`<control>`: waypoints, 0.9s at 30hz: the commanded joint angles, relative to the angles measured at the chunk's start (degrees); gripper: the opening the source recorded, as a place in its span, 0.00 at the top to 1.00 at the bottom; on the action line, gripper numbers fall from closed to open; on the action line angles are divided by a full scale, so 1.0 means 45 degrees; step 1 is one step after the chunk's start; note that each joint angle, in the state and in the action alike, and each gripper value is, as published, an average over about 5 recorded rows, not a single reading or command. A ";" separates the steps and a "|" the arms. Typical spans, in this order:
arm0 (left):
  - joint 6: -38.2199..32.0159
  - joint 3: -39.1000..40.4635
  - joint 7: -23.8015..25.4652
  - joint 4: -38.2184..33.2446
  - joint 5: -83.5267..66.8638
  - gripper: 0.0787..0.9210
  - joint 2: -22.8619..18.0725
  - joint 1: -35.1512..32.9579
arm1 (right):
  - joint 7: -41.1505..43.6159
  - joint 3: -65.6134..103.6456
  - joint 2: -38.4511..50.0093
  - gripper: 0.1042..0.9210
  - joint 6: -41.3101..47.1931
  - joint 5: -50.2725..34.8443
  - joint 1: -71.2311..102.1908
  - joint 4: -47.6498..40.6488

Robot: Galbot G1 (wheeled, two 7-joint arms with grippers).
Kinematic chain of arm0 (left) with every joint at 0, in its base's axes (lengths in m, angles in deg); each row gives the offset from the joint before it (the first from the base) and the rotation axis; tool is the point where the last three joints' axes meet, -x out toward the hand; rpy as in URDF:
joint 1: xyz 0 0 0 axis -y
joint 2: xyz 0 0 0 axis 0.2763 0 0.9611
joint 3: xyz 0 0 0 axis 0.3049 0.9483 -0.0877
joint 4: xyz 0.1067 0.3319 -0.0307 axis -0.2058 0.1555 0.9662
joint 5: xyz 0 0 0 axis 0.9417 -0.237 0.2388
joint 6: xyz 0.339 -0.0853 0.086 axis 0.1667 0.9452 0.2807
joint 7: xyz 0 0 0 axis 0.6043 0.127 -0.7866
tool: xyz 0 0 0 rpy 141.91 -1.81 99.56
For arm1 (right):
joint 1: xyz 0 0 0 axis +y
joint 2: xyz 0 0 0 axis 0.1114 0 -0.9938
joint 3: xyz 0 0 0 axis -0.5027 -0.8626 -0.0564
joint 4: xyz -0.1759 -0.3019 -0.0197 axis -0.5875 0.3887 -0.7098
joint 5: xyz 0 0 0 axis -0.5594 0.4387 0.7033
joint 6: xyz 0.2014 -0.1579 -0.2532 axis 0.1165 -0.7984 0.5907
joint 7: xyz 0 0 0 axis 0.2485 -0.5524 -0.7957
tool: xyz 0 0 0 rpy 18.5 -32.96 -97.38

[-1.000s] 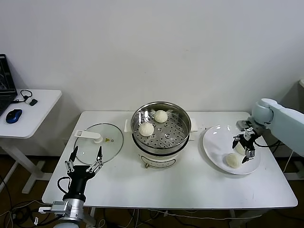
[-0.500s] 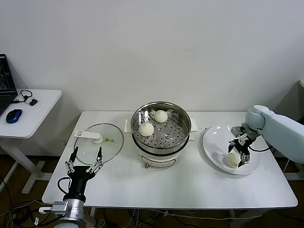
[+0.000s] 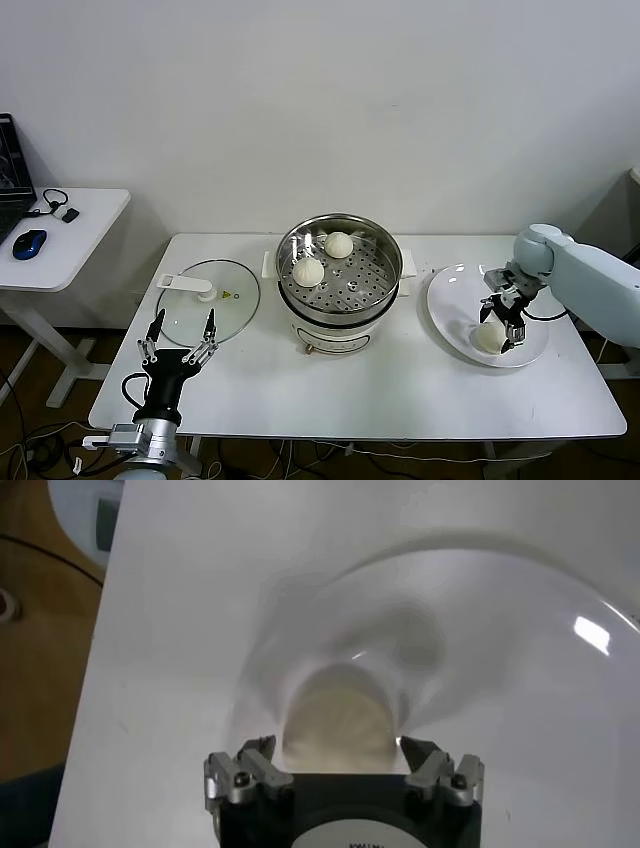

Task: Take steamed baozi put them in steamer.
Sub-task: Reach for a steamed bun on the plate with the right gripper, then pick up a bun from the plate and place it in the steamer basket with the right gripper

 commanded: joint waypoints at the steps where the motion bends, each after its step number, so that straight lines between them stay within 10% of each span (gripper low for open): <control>1: 0.0019 0.0012 0.0001 -0.0009 -0.0005 0.12 -0.0010 0.0005 | 0.0004 0.0119 -0.0050 0.21 -0.0034 0.0201 0.0144 -0.0026; 27: 0.0021 0.0040 -0.0001 -0.0022 -0.0015 0.12 -0.0011 0.0058 | 0.0635 -0.4228 0.0185 0.31 -0.0429 -0.2707 -0.6323 0.3145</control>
